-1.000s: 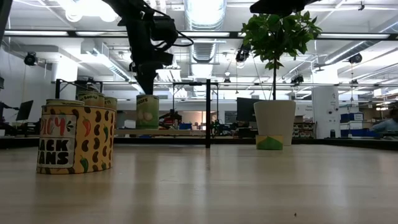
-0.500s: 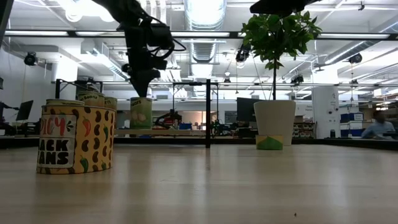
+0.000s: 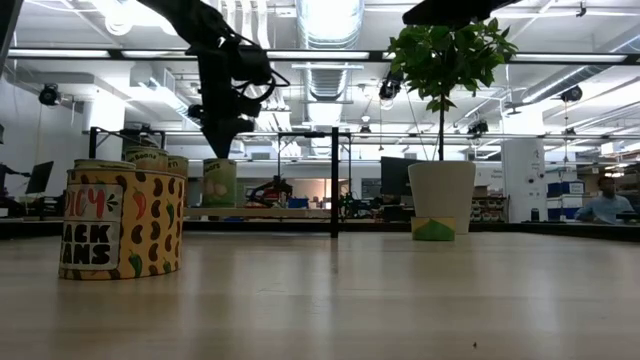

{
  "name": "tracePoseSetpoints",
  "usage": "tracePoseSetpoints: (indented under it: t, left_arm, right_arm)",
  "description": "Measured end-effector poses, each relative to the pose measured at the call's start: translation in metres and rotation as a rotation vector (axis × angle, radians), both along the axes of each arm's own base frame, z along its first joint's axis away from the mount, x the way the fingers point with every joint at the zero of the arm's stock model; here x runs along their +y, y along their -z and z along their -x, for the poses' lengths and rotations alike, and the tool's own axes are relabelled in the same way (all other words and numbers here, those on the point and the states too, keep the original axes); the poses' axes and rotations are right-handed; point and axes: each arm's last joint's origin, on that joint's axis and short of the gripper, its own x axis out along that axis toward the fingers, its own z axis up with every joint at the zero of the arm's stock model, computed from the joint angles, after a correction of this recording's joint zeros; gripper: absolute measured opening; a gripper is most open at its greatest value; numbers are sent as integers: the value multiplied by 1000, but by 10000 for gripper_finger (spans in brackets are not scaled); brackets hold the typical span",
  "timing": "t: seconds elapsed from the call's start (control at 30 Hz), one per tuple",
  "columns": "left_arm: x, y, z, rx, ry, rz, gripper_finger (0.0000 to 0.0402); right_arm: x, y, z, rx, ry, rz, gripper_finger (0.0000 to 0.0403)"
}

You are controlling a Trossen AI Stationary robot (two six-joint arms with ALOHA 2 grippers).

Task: Pick and place cans onto a shelf
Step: Put the green pears can on the shelf

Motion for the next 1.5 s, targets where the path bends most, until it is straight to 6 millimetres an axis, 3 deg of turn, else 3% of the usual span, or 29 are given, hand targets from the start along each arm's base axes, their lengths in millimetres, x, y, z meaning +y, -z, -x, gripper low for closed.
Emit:
tracePoseSetpoints:
  t: [1.5]
  left_arm:
    - [7, 0, 17, 123, -130, -63, 0]
  right_arm:
    - [0, 1, 0, 11, 4, -12, 18]
